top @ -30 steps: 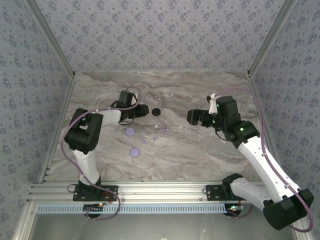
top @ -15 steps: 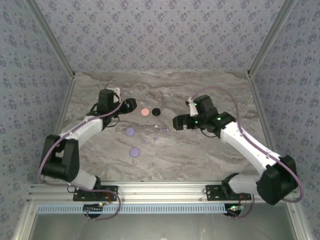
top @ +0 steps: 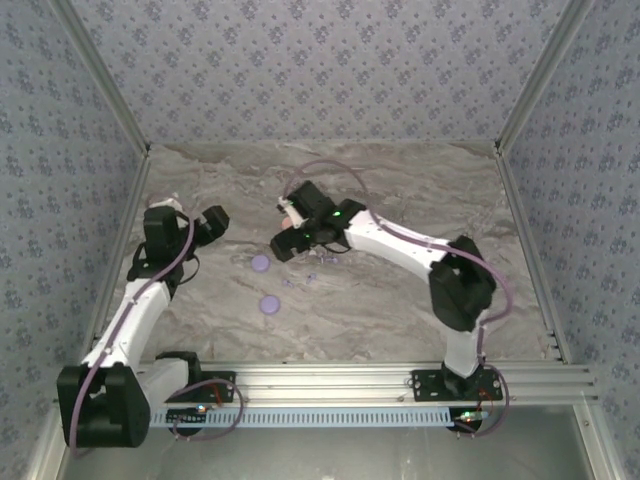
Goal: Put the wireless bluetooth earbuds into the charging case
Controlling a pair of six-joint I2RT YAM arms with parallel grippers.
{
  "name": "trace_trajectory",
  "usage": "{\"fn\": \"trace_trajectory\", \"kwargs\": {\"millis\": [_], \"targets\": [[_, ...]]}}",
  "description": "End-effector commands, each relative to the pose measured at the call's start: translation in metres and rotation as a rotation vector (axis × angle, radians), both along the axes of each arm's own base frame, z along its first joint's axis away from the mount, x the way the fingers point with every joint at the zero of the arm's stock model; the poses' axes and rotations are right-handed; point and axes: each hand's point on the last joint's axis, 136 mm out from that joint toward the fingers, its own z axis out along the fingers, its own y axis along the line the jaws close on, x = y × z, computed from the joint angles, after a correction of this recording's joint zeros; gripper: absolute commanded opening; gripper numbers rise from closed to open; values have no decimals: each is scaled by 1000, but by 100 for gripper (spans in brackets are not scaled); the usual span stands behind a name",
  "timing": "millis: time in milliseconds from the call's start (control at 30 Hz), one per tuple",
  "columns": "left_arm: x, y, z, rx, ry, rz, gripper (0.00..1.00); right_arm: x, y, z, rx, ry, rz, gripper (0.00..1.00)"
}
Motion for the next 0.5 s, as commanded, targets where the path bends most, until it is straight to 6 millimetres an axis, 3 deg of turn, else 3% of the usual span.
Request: {"fn": "trace_trajectory", "kwargs": {"millis": [0,233,467], "targets": [[-16,22,-8,-25,41,96,94,2,26,-20,-55,-11,-50,96],[-42,48,6,18,23,167,99,19,74,-57,-138,-64,-42,93],[-47,49,10,11,12,172,99,33,93,-83,-215,-83,-16,92]]}}
